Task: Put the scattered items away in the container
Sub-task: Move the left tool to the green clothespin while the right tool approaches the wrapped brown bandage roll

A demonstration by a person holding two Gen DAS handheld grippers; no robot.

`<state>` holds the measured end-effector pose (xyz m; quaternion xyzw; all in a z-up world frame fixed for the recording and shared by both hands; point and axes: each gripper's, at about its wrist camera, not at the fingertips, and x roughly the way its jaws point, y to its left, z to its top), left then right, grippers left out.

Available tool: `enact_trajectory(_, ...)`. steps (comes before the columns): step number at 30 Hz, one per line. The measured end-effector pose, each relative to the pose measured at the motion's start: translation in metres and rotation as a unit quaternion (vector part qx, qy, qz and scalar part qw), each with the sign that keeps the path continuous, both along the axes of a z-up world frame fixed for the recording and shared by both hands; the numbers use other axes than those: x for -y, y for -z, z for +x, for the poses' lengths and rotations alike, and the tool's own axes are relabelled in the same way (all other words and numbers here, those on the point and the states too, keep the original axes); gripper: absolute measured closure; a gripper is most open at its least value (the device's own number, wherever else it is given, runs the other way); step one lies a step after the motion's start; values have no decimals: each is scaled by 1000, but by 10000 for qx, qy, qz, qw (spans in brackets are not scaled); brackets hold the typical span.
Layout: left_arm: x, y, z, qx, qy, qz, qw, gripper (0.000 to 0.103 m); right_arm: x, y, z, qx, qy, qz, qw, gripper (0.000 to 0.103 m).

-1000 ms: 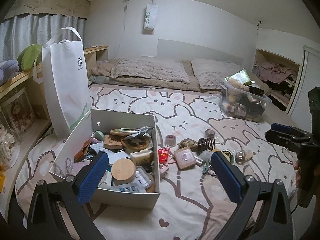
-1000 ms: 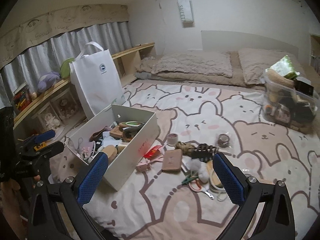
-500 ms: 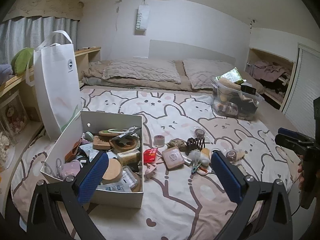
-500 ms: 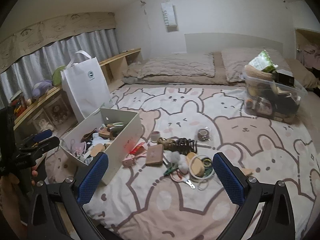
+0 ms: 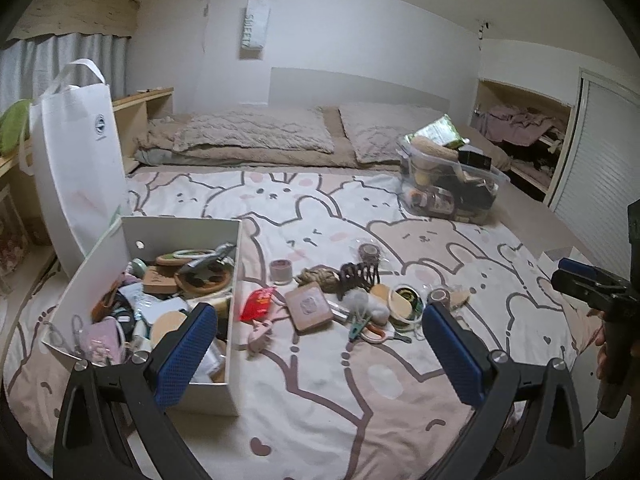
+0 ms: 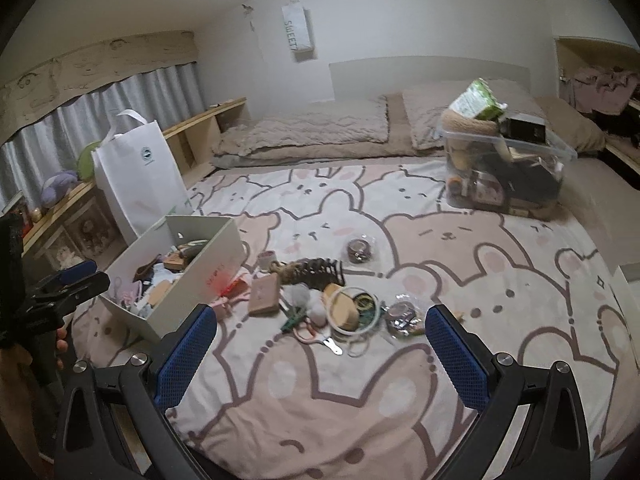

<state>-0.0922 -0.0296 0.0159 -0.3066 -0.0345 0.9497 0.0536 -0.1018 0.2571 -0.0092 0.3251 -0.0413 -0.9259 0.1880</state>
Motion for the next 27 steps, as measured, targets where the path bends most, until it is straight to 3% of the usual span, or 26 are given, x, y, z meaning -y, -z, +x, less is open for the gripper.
enact_trajectory(13, -40, 54, -27, 619, 228, -18, 9978, 0, -25, 59, -14, 685, 283, 217, 9970, 0)
enact_trajectory(27, -57, 118, -65, 1337, 270, 136, 9906, 0, -33, 122, -38, 1492, 391, 420, 9871, 0)
